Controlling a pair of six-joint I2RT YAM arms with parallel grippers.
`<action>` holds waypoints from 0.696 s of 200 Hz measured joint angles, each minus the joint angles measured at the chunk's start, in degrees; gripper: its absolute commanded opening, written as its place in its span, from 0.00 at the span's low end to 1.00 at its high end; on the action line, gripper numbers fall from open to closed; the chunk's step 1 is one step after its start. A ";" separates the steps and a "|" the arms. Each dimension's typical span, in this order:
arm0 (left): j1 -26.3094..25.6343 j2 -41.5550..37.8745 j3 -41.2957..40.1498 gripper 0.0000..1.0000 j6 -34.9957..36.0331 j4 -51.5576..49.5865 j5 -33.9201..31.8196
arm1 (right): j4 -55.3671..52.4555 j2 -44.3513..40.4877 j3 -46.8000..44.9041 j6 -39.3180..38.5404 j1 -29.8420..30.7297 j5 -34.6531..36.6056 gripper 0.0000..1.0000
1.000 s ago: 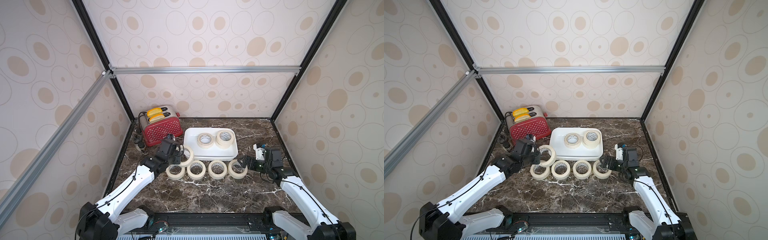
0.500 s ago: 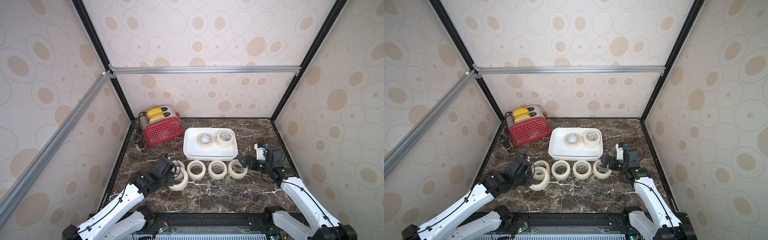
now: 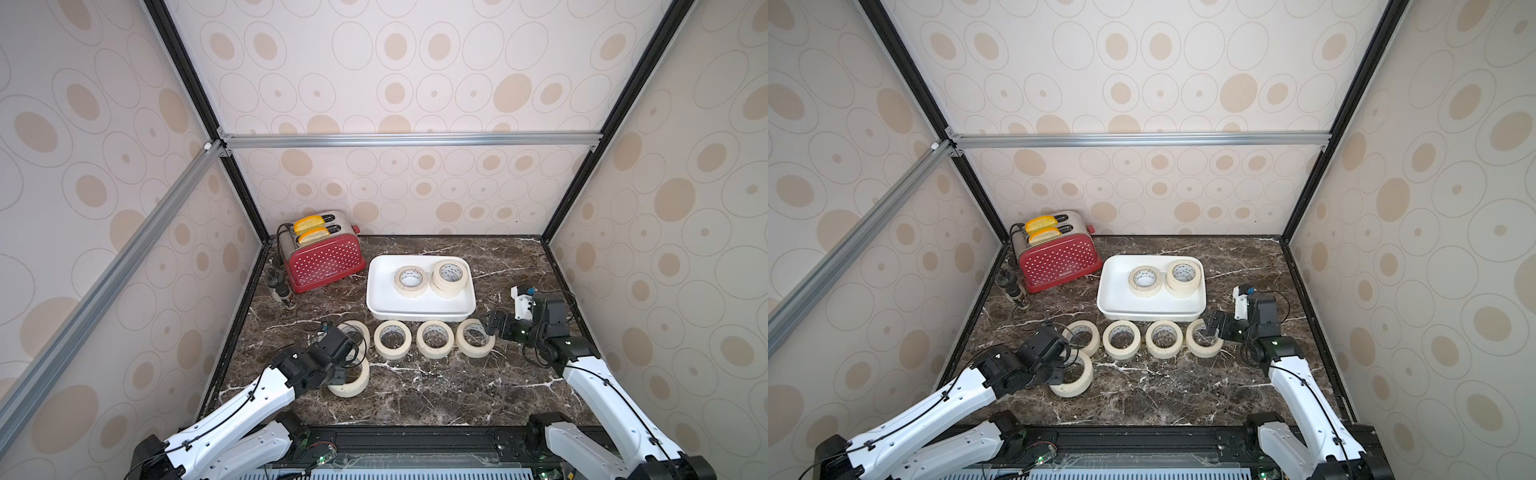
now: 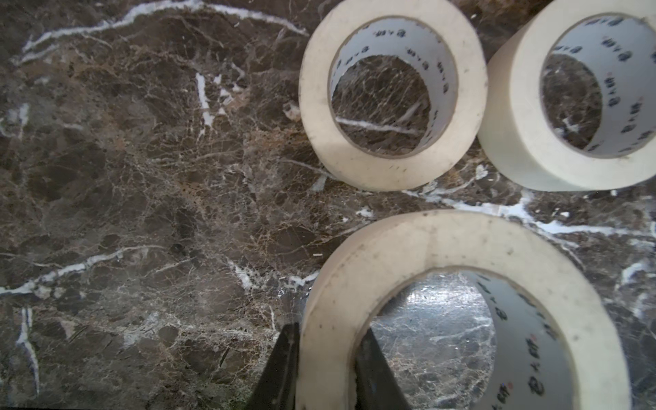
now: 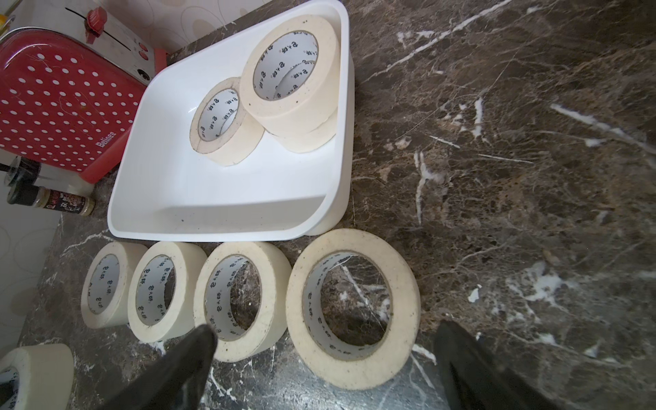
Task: Take out the art tape in the storage box
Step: Place the art tape at the center of the board.
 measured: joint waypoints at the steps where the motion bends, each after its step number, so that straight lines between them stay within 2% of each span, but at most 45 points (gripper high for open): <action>1: 0.00 0.00 -0.09 0.11 -0.04 0.04 -0.07 | -0.02 -0.02 0.00 0.00 0.00 0.02 1.00; 87: -0.04 4.44 -6.34 0.11 -0.98 8.13 -1.27 | 0.00 0.07 0.00 -0.09 0.00 0.13 1.00; 139: -0.09 7.54 -7.21 0.11 -0.96 11.39 -2.38 | -0.02 0.46 0.00 -0.09 0.00 0.13 1.00</action>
